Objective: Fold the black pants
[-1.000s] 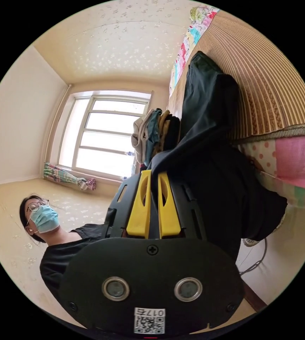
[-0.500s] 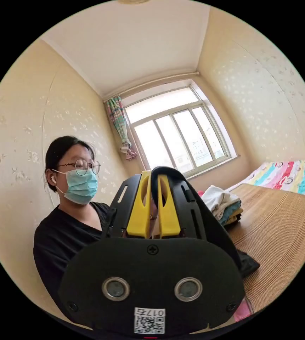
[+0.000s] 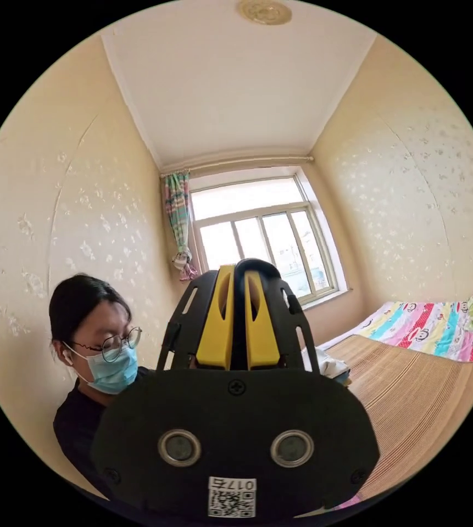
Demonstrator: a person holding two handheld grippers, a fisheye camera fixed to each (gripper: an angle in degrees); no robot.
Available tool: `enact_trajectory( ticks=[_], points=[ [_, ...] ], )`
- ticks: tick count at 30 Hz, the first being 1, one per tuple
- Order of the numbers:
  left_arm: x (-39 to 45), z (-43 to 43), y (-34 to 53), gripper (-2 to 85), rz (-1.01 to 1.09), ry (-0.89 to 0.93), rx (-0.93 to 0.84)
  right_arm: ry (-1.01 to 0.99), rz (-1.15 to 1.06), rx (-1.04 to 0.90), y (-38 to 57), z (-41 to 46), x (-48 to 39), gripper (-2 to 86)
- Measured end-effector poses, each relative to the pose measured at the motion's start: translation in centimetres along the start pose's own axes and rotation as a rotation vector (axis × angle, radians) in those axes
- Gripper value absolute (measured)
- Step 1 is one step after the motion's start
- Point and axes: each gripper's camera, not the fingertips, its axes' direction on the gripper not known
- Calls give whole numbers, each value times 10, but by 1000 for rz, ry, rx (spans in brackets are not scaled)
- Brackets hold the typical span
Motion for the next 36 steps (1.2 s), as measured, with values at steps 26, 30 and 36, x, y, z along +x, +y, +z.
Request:
enact_trajectory(
  ticks=[26,30,36],
  points=[
    [-161,-32,484,44,-551,7,-833,98,399,-676,399,9,81,26],
    [-221,-76,550,123,-885,77,-874,138,534,-872,451,15,94,46],
    [-281,-172,493,121,-838,-178,-390,269,705,-643,413,-19,163,112]
  ],
)
